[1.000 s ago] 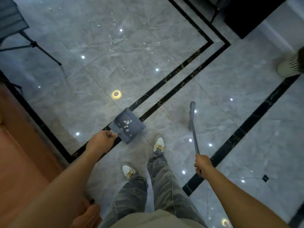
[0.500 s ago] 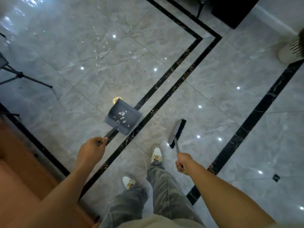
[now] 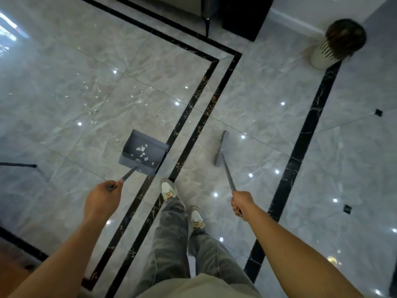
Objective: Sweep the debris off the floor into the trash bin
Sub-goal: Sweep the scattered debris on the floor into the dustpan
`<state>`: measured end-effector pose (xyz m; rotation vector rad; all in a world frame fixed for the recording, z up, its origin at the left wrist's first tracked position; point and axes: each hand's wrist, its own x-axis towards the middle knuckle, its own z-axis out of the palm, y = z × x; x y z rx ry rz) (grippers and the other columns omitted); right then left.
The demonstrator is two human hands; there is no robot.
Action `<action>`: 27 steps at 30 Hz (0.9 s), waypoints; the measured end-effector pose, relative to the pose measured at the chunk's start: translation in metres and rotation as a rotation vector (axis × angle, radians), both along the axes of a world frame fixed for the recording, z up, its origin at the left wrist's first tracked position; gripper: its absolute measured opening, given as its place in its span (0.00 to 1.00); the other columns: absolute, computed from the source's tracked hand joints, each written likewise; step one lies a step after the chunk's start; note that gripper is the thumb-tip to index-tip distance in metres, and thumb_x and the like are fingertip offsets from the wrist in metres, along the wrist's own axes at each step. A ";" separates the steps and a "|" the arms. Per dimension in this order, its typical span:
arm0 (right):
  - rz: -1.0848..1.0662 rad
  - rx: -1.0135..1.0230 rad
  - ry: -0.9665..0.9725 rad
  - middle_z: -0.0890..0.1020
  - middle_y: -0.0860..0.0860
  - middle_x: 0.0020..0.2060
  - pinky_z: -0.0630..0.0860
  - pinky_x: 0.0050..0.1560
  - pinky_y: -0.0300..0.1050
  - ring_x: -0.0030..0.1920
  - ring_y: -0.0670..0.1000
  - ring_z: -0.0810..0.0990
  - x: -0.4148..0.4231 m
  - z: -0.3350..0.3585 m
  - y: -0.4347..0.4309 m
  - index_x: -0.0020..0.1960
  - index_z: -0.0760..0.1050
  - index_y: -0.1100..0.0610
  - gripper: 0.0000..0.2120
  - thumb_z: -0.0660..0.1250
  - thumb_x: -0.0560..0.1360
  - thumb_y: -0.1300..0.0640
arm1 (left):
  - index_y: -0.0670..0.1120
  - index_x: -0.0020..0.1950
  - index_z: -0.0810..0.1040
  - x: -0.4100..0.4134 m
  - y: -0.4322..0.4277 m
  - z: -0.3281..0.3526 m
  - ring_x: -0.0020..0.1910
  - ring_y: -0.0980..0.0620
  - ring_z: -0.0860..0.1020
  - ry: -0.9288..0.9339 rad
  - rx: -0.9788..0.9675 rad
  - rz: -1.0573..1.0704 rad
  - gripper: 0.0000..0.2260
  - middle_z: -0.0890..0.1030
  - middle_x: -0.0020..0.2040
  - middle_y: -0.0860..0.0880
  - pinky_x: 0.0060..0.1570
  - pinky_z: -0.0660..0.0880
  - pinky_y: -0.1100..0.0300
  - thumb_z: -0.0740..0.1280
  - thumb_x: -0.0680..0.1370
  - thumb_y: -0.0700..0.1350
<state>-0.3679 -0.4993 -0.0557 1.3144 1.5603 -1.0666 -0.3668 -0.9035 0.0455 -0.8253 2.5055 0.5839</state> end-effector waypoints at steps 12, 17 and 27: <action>0.070 0.208 -0.085 0.77 0.58 0.33 0.68 0.24 0.41 0.27 0.52 0.72 -0.091 -0.014 0.029 0.66 0.76 0.67 0.16 0.59 0.82 0.63 | 0.50 0.39 0.78 -0.140 0.008 -0.032 0.33 0.44 0.78 0.003 0.022 -0.158 0.21 0.79 0.30 0.48 0.36 0.74 0.53 0.59 0.84 0.60; 0.042 0.090 -0.128 0.76 0.58 0.32 0.66 0.24 0.38 0.27 0.51 0.71 -0.181 -0.025 -0.051 0.46 0.77 0.65 0.09 0.60 0.81 0.64 | 0.51 0.37 0.75 -0.182 -0.022 -0.040 0.33 0.46 0.79 -0.017 0.064 -0.076 0.21 0.78 0.30 0.48 0.33 0.73 0.55 0.59 0.85 0.60; 0.255 0.020 -0.147 0.76 0.60 0.32 0.65 0.28 0.42 0.28 0.52 0.70 -0.284 -0.035 -0.166 0.59 0.78 0.67 0.14 0.60 0.79 0.63 | 0.46 0.39 0.79 -0.211 -0.084 -0.044 0.30 0.45 0.77 -0.021 0.044 0.098 0.22 0.78 0.29 0.45 0.30 0.71 0.54 0.60 0.85 0.59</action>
